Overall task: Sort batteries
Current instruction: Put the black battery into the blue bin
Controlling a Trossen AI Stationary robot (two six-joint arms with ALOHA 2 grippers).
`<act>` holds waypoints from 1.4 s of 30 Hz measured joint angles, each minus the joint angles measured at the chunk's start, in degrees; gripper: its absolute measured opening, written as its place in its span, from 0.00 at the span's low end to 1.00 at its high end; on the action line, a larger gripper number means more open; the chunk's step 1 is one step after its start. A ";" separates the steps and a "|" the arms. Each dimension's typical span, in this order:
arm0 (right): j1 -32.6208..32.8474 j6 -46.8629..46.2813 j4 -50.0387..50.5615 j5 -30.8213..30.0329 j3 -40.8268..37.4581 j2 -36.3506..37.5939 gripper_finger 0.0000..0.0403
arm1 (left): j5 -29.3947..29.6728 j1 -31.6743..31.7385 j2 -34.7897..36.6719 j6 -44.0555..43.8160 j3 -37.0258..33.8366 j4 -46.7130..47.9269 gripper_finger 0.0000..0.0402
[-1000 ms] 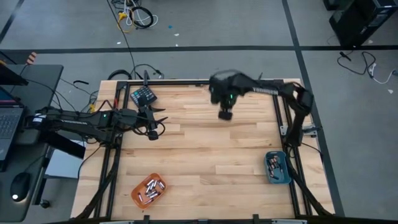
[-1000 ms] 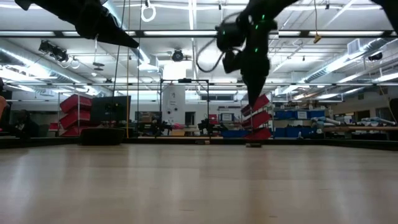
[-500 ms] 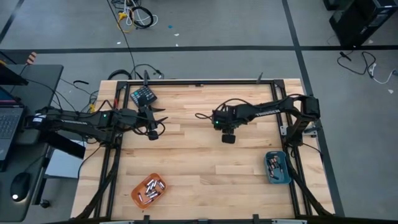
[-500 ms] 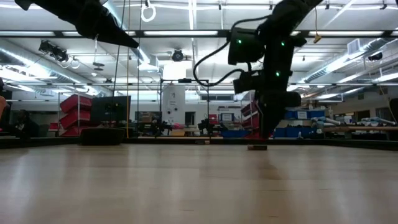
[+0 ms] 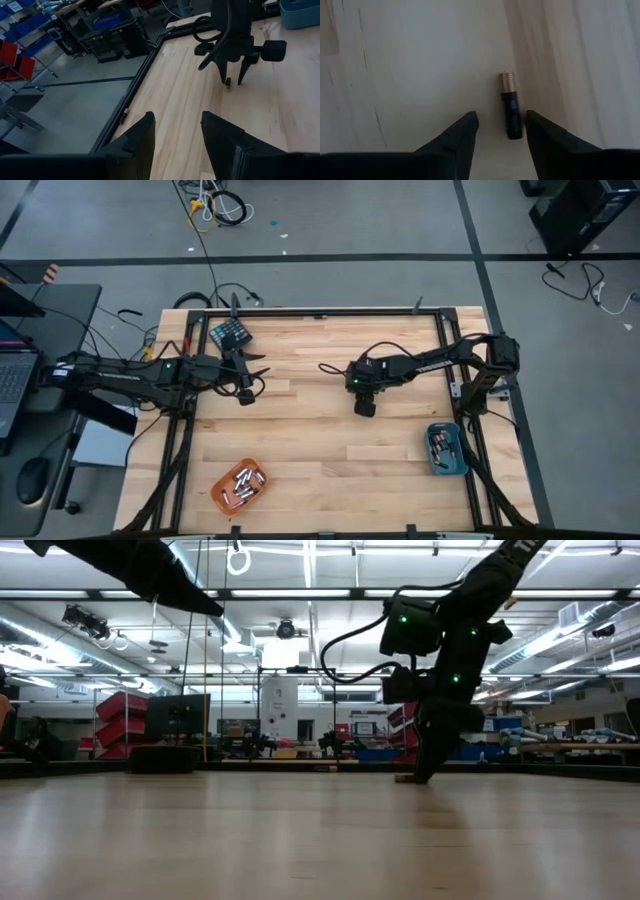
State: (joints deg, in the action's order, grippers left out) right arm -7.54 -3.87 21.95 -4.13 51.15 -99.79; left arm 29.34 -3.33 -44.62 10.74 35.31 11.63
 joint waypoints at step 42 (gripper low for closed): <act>36.84 -80.92 42.35 5.37 -0.87 39.01 0.00 | -0.02 0.00 -0.04 -2.05 0.00 0.25 0.39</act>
State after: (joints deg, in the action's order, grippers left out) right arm 29.30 -84.78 64.30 1.23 50.28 -60.78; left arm 29.32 -3.33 -44.66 8.69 35.31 11.88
